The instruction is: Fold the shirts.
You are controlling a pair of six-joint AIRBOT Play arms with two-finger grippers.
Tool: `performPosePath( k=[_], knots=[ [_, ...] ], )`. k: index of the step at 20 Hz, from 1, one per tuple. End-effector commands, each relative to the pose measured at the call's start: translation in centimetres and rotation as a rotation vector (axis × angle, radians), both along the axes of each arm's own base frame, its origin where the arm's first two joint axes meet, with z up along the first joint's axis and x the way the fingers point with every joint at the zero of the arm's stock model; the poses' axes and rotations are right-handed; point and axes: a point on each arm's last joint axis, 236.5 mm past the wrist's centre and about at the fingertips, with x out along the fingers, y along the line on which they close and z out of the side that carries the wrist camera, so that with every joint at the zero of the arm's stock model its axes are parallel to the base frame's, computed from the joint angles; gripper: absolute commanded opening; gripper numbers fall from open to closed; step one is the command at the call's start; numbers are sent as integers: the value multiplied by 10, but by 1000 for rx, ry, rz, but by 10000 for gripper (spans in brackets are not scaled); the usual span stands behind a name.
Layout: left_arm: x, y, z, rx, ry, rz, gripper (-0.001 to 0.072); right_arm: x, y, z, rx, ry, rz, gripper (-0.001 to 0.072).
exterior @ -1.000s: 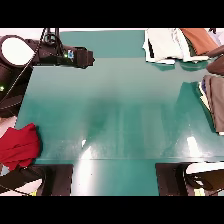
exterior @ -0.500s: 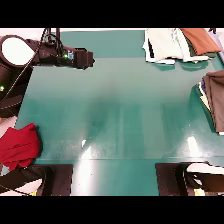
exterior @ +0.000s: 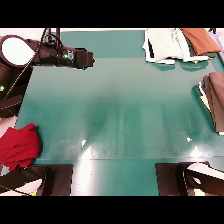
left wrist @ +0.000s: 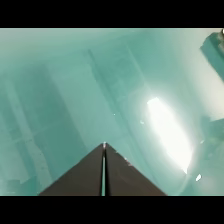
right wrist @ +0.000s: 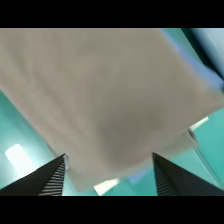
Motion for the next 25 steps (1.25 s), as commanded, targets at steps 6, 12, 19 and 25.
performPosePath(
  k=[6,12,19,25],
  knots=[
    [1,0,1,-4,-6,2,23,94,65,93,55,-492,55,633],
    [2,0,3,-8,-10,4,23,175,274,119,215,-544,579,621],
    [3,-1,5,-14,-18,7,23,167,462,122,304,-536,1026,24],
    [3,0,5,-14,-18,8,23,155,492,114,270,-501,1122,24]
  ],
)
